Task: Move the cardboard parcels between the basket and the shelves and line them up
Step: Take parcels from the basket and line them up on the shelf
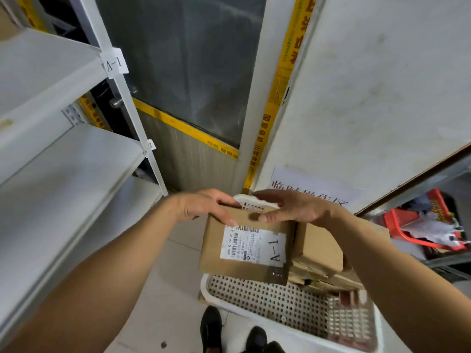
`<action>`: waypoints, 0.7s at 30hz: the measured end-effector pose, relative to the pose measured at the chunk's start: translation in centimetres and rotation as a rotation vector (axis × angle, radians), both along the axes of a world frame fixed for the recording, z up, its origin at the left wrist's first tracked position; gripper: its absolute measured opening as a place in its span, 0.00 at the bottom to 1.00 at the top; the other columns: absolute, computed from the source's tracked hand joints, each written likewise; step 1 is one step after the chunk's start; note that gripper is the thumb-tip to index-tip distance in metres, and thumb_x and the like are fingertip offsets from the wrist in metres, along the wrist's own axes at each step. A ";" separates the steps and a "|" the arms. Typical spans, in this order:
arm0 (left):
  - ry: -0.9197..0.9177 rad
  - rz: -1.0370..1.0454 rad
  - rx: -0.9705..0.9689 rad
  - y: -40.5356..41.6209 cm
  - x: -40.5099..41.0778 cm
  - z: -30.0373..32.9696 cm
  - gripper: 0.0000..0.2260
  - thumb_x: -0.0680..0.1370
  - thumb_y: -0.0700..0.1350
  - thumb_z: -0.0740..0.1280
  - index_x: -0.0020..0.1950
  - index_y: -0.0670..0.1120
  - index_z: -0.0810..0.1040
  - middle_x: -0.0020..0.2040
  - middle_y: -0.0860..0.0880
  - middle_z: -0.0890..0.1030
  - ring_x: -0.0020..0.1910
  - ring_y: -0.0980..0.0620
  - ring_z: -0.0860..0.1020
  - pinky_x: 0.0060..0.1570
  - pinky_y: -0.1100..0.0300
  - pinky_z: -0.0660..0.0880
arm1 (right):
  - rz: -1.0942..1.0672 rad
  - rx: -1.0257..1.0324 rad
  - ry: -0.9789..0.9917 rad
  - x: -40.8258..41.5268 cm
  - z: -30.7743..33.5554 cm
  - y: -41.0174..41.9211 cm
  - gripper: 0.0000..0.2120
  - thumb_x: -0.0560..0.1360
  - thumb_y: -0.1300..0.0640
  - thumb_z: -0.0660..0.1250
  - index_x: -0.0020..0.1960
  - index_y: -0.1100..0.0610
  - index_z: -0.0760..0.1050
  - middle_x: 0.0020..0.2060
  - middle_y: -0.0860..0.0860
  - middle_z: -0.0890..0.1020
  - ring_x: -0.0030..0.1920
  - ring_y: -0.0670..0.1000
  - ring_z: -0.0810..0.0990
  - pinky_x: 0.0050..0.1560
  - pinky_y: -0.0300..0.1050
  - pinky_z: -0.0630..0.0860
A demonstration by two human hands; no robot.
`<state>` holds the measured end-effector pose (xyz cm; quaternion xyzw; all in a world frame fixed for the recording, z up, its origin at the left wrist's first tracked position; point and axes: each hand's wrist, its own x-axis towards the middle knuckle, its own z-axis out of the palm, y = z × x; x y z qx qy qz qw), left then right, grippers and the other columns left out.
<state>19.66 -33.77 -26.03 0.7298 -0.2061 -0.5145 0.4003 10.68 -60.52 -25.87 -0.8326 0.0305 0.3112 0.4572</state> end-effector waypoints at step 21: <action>-0.272 1.105 -0.090 8.2 -15.2 -1.5 0.22 0.76 0.69 0.70 0.69 0.70 0.72 0.66 0.62 0.81 0.67 0.52 0.79 0.69 0.40 0.75 | -0.426 0.693 0.015 -2.4 -3.6 12.6 0.28 0.78 0.48 0.75 0.74 0.54 0.73 0.61 0.55 0.86 0.62 0.57 0.86 0.63 0.57 0.81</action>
